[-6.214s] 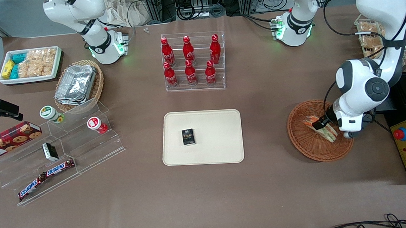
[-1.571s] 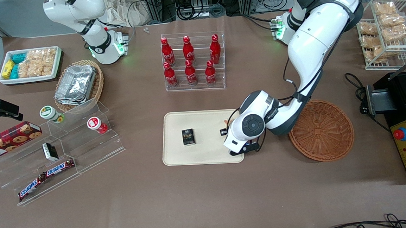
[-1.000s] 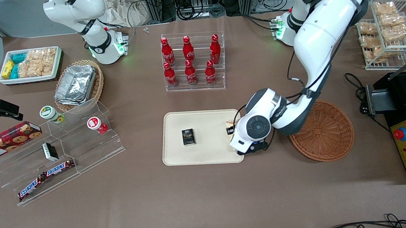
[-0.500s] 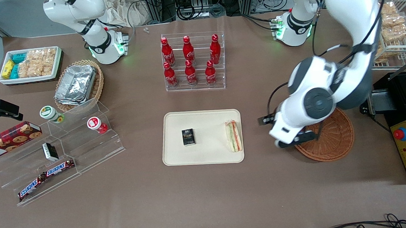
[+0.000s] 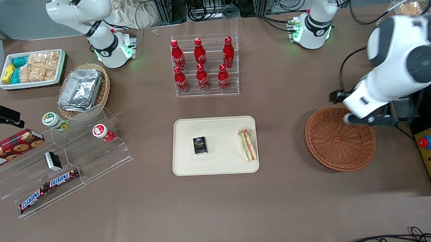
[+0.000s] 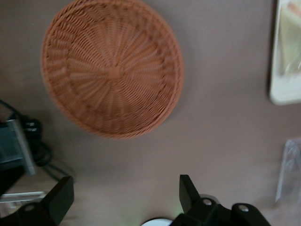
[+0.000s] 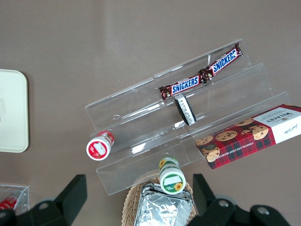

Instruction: Place sandwich from basket to tray

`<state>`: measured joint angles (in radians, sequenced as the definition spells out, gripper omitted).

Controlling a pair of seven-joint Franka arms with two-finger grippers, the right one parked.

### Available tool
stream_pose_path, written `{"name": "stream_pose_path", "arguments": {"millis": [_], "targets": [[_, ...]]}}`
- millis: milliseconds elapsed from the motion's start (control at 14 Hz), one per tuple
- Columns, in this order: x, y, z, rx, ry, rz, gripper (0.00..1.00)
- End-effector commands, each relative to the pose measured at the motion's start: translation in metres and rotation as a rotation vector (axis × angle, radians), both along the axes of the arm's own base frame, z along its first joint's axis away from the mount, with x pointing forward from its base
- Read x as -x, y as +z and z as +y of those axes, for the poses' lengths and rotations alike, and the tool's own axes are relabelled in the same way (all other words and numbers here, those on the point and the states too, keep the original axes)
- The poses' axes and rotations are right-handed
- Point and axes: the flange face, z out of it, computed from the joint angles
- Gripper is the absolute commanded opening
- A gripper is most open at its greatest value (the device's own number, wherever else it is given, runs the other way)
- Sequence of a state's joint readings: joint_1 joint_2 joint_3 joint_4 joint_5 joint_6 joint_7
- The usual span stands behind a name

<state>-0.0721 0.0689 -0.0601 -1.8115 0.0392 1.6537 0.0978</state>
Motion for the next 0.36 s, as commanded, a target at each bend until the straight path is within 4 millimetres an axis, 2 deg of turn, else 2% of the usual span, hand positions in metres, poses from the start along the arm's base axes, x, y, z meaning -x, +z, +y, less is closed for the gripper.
{"name": "stream_pose_path", "arguments": {"millis": [0, 143, 286], "targets": [[-0.001, 0.010, 0.006, -0.039, -0.091, 0.025, 1.00], [-0.022, 0.009, 0.000, -0.063, -0.090, 0.087, 1.00], [-0.032, 0.010, -0.004, -0.057, -0.087, 0.118, 1.00]]}}
